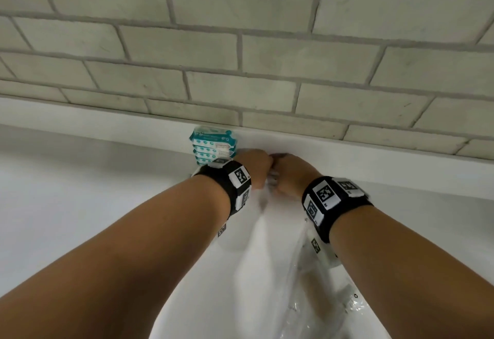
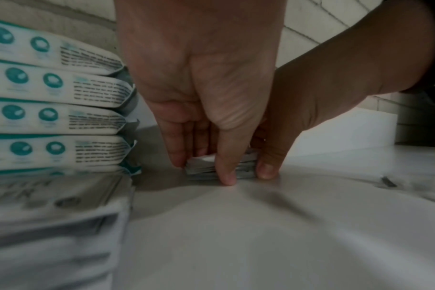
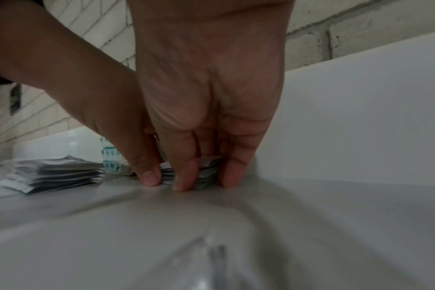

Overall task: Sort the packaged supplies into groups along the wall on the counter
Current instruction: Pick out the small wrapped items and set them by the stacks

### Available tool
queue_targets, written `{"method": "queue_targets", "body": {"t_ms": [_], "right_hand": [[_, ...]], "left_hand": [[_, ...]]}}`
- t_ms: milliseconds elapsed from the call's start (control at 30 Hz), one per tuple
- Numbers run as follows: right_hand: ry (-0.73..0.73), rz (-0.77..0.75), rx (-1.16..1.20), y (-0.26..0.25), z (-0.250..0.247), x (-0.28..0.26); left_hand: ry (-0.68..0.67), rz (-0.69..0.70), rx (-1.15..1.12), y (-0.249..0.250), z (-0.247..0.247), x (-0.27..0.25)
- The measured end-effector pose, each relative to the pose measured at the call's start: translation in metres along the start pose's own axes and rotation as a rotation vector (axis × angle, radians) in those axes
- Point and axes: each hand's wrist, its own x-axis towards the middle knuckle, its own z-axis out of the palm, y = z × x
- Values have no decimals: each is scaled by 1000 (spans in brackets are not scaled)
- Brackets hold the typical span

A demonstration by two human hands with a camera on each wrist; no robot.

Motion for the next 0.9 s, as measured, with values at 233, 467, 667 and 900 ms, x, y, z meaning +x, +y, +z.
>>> {"method": "queue_targets", "body": {"t_ms": [233, 467, 667, 900], "right_hand": [[4, 0, -28, 4, 3, 3], [55, 24, 83, 1, 2, -6], [136, 81, 154, 3, 3, -18], [189, -10, 113, 1, 0, -31]], "left_hand": [[-24, 5, -8, -7, -4, 2], [-10, -20, -78, -9, -1, 0], [67, -128, -202, -14, 5, -9], [107, -173, -114, -8, 11, -7]]}}
